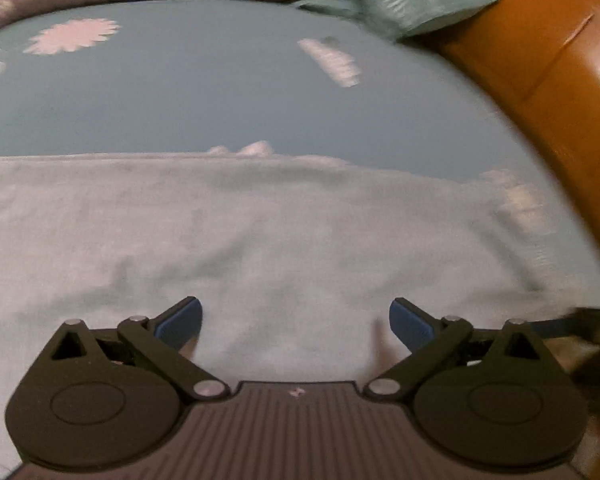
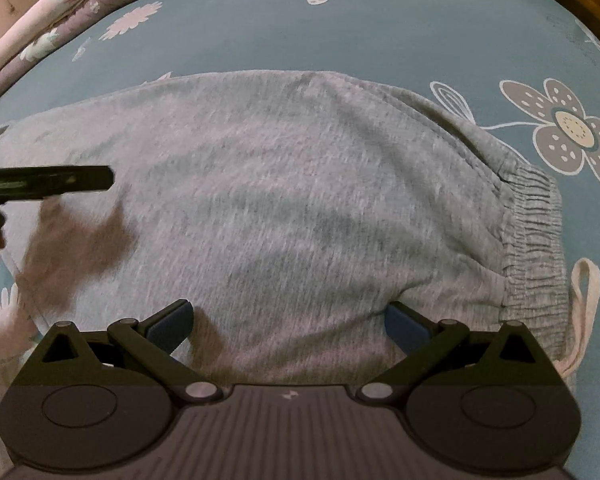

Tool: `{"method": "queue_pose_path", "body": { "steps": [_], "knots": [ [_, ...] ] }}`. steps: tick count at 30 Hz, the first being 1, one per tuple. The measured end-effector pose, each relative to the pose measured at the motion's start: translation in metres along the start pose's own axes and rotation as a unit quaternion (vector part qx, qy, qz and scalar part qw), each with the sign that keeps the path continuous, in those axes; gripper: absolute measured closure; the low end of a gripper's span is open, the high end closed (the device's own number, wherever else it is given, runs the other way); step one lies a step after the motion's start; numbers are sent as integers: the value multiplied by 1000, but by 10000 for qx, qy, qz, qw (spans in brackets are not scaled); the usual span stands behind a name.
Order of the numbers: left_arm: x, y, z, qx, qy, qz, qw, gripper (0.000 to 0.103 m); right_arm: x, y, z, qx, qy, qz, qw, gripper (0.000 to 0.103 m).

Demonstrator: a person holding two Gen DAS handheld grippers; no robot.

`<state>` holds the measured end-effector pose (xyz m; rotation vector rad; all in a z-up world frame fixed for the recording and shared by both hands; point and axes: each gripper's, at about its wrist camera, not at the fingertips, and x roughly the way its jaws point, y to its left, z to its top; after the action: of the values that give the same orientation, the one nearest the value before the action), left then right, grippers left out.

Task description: Fold clothes

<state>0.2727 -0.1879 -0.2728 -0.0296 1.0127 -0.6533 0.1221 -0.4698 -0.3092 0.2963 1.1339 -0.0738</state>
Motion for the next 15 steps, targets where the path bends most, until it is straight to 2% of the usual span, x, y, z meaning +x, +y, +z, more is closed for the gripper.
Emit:
{"method": "queue_pose_path", "body": {
  "steps": [1,4,6,8,10,12,14,15],
  "knots": [
    [-9,2,2,69,-139,74,9999,4,1,1,1,14,18,-40,10000,0],
    [-36,30,10,113,-686,717,9950,4,3,7,3,-12,82,-201,9998,0],
    [-47,64,16,-184,-939,1239,9877,4,6,12,3,-100,134,-336,9993,0],
    [-56,108,22,-695,-1165,1782,9746,4,8,16,4,-123,177,-426,9989,0],
    [-62,147,24,-1106,-1264,2168,9617,4,10,17,5,-78,180,-474,9987,0],
    [-67,182,24,-1348,-1279,2391,9531,4,11,17,5,-31,173,-507,9986,0],
    [-66,206,23,-1398,-1208,2594,9479,4,12,19,5,-63,188,-563,9982,0],
    [-63,217,23,-1399,-1131,2613,9483,4,12,20,5,-74,193,-599,9980,0]
  ]
}}
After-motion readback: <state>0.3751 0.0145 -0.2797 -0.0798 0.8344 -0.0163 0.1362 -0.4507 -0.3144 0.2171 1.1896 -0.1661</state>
